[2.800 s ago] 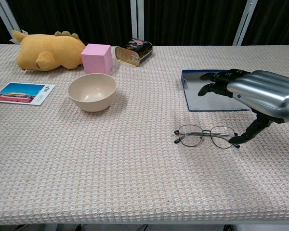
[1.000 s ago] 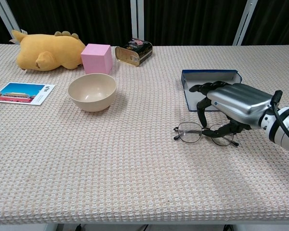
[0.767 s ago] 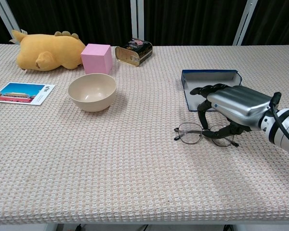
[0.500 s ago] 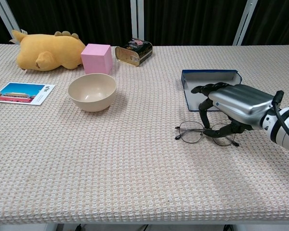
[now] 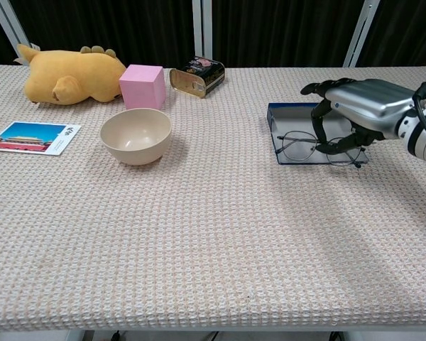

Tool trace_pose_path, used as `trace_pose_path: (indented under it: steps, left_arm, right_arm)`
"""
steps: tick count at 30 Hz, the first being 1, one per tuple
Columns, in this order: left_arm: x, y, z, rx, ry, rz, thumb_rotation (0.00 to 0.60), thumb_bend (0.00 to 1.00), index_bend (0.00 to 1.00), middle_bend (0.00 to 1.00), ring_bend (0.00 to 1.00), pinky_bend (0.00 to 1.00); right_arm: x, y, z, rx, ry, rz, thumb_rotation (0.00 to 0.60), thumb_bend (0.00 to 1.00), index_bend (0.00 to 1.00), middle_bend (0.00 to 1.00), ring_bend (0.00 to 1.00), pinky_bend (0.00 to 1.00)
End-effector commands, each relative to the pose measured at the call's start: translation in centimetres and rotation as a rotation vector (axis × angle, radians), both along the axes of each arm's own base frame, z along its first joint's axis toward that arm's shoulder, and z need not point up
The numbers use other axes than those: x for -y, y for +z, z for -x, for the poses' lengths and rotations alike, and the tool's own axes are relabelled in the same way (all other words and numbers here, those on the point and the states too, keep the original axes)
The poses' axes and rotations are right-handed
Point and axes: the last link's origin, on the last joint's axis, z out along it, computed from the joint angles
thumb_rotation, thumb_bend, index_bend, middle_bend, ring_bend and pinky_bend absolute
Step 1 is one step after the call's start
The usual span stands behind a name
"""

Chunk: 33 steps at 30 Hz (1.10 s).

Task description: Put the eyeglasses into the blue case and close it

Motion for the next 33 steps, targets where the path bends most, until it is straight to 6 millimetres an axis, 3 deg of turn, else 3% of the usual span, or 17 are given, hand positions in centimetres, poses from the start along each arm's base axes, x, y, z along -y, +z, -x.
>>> trace_pose_path:
  steps: [1,7,11,23,28,33]
  left_arm:
    - [-0.1,0.0,0.0,-0.001,0.006,0.000,0.059,0.00,0.06,0.00,0.00,0.11]
    - [-0.4,0.2,0.0,-0.004,0.016,-0.002,0.057,0.00,0.06,0.00,0.00,0.11]
    - [-0.7,0.2,0.0,-0.006,0.022,-0.001,0.054,0.00,0.06,0.00,0.00,0.11]
    - [-1.0,0.2,-0.1,-0.012,0.025,0.005,0.057,0.00,0.06,0.00,0.00,0.11]
    - [-1.0,0.2,-0.1,-0.011,0.022,0.003,0.057,0.00,0.06,0.00,0.00,0.11]
    - [-1.0,0.2,-0.1,-0.012,0.019,0.003,0.056,0.00,0.06,0.00,0.00,0.11]
  right_arm:
    - [3.5,0.3,-0.2,-0.027,-0.001,-0.002,0.600,0.82,0.65,0.05,0.00,0.00]
    - [7.1,0.7,-0.8,-0.056,0.006,-0.027,0.600,0.82,0.64,0.05,0.00,0.00]
    - [8.4,0.7,-0.8,-0.101,0.024,-0.064,0.600,0.82,0.64,0.04,0.00,0.00]
    - [10.3,0.0,-0.8,-0.151,0.057,-0.105,0.600,0.82,0.62,0.04,0.00,0.00]
    - [10.6,0.0,-0.4,-0.167,0.057,-0.082,0.600,0.80,0.49,0.03,0.00,0.00]
    - [10.5,0.3,0.4,-0.181,0.049,-0.056,0.600,0.67,0.27,0.02,0.00,0.00]
